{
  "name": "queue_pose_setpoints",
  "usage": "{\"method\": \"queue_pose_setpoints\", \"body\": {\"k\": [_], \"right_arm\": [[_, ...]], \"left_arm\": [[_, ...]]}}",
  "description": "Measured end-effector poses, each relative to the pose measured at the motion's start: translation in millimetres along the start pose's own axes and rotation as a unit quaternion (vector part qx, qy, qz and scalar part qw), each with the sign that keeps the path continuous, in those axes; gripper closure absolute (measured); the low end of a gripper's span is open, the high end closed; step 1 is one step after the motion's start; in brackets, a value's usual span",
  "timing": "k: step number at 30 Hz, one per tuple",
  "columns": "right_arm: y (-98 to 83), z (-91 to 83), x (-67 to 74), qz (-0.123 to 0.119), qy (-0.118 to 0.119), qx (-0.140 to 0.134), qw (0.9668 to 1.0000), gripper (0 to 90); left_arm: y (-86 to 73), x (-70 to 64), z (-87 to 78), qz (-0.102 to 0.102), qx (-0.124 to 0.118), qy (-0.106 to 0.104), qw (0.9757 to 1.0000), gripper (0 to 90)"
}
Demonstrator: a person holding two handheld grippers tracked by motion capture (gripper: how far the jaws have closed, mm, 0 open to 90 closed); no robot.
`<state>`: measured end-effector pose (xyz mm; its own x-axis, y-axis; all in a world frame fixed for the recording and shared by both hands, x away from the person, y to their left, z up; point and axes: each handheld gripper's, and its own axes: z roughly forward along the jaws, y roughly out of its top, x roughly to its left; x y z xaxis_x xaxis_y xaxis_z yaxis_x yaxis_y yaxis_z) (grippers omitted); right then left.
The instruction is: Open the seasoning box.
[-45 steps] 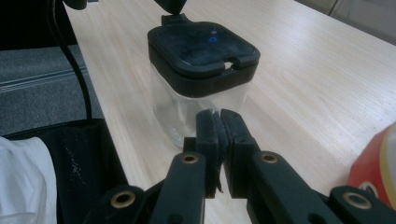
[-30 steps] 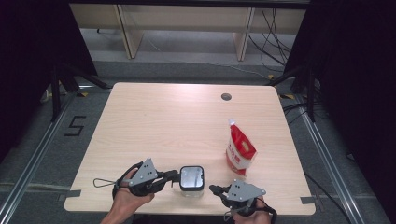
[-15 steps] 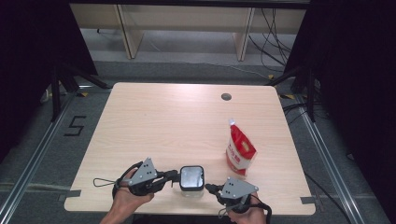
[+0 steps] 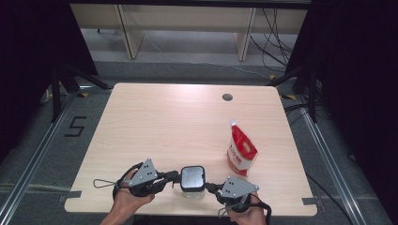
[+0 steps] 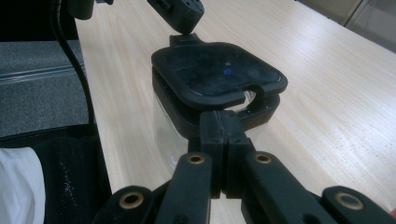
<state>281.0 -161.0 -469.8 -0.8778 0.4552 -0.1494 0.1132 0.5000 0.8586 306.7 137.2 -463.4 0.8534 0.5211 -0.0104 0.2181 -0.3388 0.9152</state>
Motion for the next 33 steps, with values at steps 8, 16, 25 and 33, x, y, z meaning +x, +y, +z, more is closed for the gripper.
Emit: {"method": "queue_pose_setpoints", "body": {"k": [8, 16, 25, 33], "right_arm": [[3.9, -1.2, -0.2, -0.004, -0.002, -0.005, 1.0000, 90.0], [7.9, -1.8, -0.3, -0.005, -0.003, -0.008, 0.9999, 90.0], [15.4, -1.2, 0.2, -0.017, -0.008, -0.011, 0.9998, 90.0], [21.3, -0.3, 1.2, -0.020, -0.009, -0.016, 0.9996, 89.9]], "left_arm": [[-3.7, 6.2, -5.2, -0.019, -0.013, 0.004, 0.9997, 72.1], [-12.8, 9.1, -14.1, -0.022, 0.000, -0.020, 0.9996, 52.6], [-31.6, 12.0, -1.4, -0.021, 0.046, -0.015, 0.9986, 45.0], [-38.2, 11.1, 6.3, -0.024, 0.058, -0.013, 0.9980, 47.0]]}}
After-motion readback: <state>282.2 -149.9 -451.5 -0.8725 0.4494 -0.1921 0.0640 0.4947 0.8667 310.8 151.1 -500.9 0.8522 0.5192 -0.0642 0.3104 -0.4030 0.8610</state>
